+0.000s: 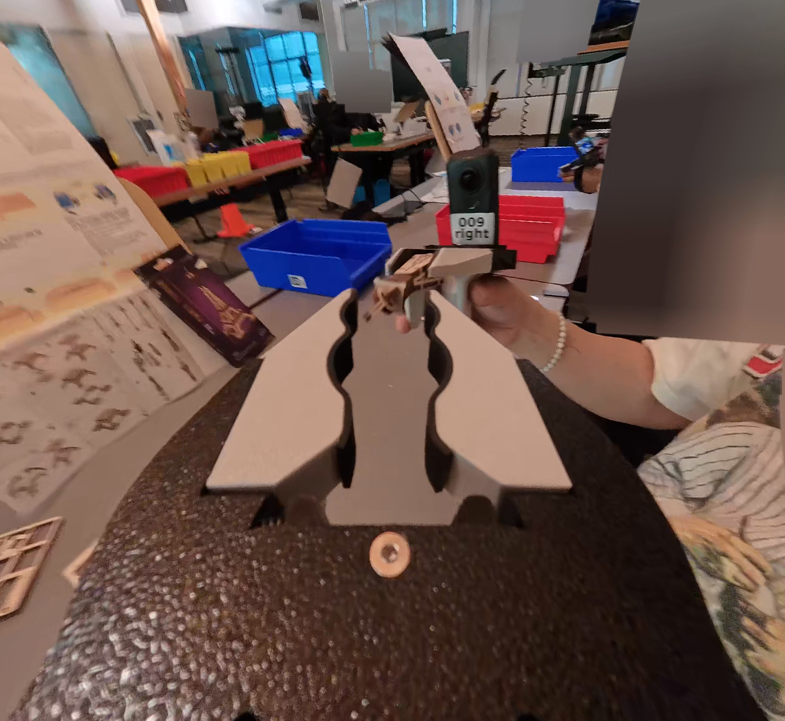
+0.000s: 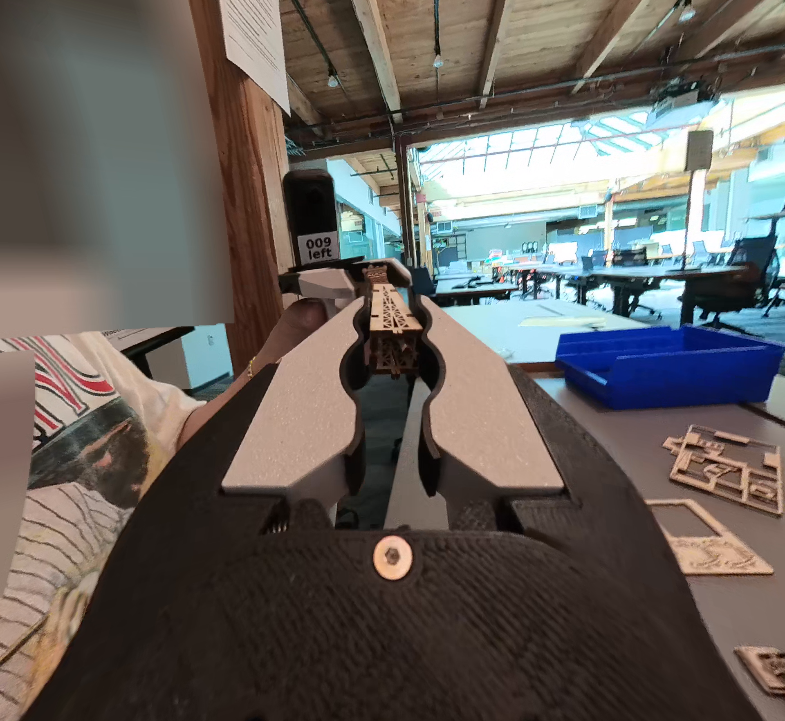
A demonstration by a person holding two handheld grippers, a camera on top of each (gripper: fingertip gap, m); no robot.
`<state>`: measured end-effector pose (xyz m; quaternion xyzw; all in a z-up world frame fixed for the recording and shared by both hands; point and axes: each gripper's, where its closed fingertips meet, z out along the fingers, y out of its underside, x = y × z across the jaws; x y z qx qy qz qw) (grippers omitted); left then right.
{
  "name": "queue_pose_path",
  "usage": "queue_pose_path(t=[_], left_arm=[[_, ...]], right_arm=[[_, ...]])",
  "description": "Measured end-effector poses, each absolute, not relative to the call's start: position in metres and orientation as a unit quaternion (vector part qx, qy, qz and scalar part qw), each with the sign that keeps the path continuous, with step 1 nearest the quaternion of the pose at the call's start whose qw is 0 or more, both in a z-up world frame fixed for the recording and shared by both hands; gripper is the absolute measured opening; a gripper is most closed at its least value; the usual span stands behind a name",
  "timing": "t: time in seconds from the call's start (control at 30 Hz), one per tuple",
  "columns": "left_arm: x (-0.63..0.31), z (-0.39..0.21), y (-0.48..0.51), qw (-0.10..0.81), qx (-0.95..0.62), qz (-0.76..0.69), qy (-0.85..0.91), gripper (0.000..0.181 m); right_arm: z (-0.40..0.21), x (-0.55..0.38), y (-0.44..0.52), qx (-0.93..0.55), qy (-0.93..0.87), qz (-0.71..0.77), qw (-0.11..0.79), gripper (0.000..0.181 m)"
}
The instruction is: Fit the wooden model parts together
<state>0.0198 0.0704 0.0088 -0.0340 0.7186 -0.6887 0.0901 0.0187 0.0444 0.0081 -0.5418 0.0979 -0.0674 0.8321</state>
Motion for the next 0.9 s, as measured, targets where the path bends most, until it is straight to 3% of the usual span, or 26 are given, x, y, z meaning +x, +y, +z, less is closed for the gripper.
queue_pose_path(t=[0.03,0.17,0.3,0.37,0.9], left_arm=[[0.021,0.012,0.074,0.112,-0.031,-0.69,0.714,0.034],[0.022,0.022,0.09,0.173,-0.015,-0.688,0.704,0.02],[0.019,0.013,0.09,0.164,-0.009,-0.664,0.73,0.021],[0.018,0.011,0.089,0.175,-0.001,-0.657,0.733,0.007],[0.005,0.003,0.093,0.116,0.026,-0.651,0.75,0.003]], right_arm=[[0.012,0.017,0.04,-0.534,0.094,-0.076,0.837,0.017],[0.014,0.018,0.027,-0.541,0.089,-0.107,0.829,0.017],[0.013,0.015,0.027,-0.552,0.074,-0.114,0.823,0.017],[0.009,0.013,0.032,-0.565,0.068,-0.117,0.814,0.018],[0.0,0.006,0.044,-0.583,0.056,-0.076,0.807,0.017]])
